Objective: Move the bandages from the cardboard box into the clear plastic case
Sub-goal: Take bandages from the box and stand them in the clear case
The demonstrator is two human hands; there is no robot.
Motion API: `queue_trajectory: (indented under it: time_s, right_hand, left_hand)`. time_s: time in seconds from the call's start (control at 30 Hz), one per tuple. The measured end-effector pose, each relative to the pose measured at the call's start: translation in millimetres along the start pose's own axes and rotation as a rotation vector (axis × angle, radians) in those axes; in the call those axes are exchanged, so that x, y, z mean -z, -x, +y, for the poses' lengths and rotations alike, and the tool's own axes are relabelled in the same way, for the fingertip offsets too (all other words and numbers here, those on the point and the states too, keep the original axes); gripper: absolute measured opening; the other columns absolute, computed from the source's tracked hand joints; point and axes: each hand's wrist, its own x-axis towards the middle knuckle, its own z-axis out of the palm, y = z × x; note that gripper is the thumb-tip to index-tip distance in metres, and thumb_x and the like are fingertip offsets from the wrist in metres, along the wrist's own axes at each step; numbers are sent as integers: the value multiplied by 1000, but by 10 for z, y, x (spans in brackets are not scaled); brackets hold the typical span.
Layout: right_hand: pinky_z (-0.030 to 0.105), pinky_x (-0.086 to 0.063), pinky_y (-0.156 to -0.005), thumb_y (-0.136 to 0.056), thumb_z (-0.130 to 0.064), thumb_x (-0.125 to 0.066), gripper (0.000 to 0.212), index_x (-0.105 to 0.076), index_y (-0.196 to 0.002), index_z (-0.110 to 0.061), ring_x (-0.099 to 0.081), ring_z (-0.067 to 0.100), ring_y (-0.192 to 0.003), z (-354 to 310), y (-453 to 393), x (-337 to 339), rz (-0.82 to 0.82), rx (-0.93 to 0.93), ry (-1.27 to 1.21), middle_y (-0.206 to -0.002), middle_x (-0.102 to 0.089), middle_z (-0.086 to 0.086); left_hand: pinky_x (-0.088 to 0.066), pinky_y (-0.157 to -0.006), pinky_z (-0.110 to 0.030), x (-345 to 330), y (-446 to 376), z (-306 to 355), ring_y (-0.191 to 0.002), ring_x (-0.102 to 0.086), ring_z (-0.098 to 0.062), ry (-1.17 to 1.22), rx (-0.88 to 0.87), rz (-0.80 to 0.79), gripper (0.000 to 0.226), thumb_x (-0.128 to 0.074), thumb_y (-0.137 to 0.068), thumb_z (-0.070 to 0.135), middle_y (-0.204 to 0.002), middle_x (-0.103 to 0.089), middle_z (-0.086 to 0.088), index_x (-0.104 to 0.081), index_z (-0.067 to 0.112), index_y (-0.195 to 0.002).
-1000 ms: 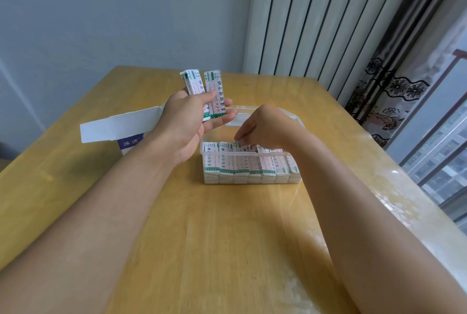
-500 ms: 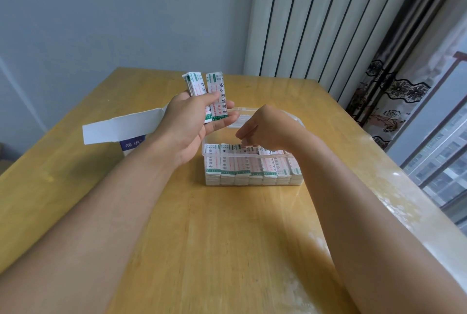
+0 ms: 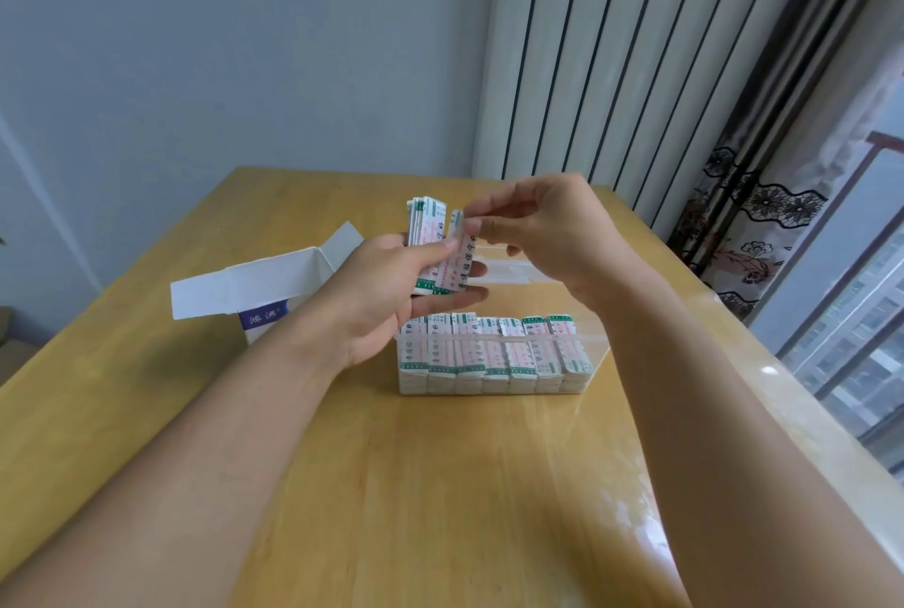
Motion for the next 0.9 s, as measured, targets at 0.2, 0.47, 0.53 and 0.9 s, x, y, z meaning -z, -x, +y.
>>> queue_trajectory:
  time_s: [0.2,0.47,0.53,0.9]
  right_hand:
    - [20,-55,-68,-85,-18,-79,28,-76,-113,-19,-68,8,-74,32,-22,76,-46,-50,-49,-85,-78,-3]
    - [25,-58,-71,-90,-19,-74,24,-77,-113,-13,-64,18,-81,84,-58,-6,-90,-121,-96,-92,-79,2]
    - [26,-59,-72,-91,-17,-73,22,-77,-111,-11,-67,21,-83,90,-57,1,-87,-136,-99,-91,-79,3]
    - [33,-63,-77,-89,-15,-75,14,-78,-97,-4,-70,20,-81,80,-34,-12,-59,-179,-203,-86,-78,7]
  left_hand:
    - [-61,-87,-48,30,18,32,-100,-74,-39,96,38,22,29,-40,-109,18,-113,-72,-26,-59,0,-123]
    - [-64,-69,-37,-9,-1,5,-90,-77,-27,-84,-15,94,23,-55,-103,20,-104,-78,-13,-63,10,-122]
    - [-63,-65,-34,-2,-4,2,-90,-77,-27,-101,-27,94,26,-57,-102,21,-105,-77,-12,-63,11,-125]
    - [-63,-76,-43,-12,37,40,-89,-76,-39,-5,13,61,23,-52,-105,20,-108,-75,-19,-63,7,-122]
